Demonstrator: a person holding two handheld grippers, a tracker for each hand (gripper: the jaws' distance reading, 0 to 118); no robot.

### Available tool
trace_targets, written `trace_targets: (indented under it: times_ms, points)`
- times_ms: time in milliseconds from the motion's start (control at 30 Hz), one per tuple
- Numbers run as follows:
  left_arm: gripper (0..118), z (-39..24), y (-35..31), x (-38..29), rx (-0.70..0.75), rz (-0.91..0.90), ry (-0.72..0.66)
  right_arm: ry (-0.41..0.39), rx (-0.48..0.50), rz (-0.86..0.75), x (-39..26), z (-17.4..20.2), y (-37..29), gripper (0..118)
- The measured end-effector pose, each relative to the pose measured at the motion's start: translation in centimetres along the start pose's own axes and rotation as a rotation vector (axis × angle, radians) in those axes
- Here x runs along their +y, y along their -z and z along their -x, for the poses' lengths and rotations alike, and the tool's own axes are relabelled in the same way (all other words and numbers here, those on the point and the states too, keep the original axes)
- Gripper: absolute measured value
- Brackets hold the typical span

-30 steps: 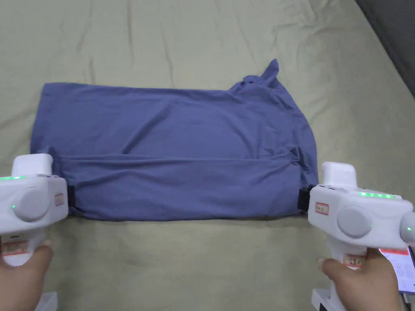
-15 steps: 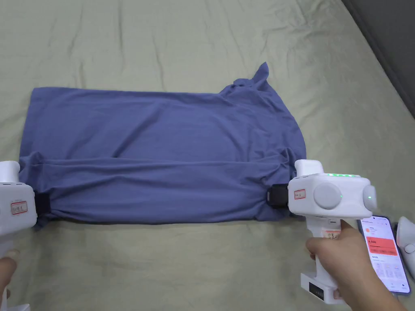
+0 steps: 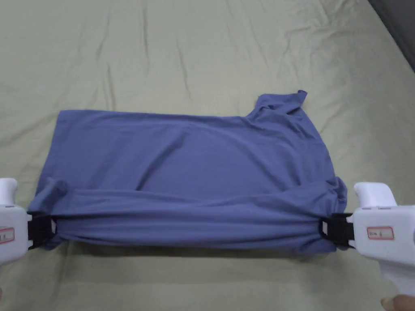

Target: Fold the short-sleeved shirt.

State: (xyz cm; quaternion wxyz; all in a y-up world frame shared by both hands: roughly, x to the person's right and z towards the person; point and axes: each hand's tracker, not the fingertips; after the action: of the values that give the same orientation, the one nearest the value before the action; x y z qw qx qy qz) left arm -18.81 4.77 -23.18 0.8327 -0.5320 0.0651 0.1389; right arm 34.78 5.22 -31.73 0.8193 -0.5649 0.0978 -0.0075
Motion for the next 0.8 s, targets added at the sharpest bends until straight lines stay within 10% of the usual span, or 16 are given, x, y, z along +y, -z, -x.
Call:
trace_targets:
  times_ms: [433,467,500,533,733,767,800]
  points:
    - [6,1.3,5.1,-2.8,0.060,0.128,-0.038,-0.024,-0.076,0.129,-2.7,0.6,5.5,21]
    - [32,1.3,3.9,-2.5,0.057,0.104,-0.044,-0.020,-0.067,0.130,-2.1,0.6,4.1,44]
    - [104,1.1,2.6,-1.9,0.067,0.070,-0.045,-0.013,-0.051,0.120,-1.5,0.8,2.5,105]
    - [118,0.9,1.6,-1.3,0.023,0.035,-0.034,-0.014,-0.027,0.068,-0.8,1.1,1.1,118]
    - [118,-2.8,-2.3,5.2,-0.117,-0.157,-0.022,-0.068,-0.040,-0.297,6.4,6.2,-5.4,115]
    - [116,-3.6,-1.8,5.4,-0.078,-0.142,0.005,-0.081,-0.071,-0.303,7.0,7.2,-5.2,99]
    - [96,-4.4,-1.1,5.8,-0.032,-0.123,0.044,-0.087,-0.098,-0.315,7.5,8.3,-4.8,42]
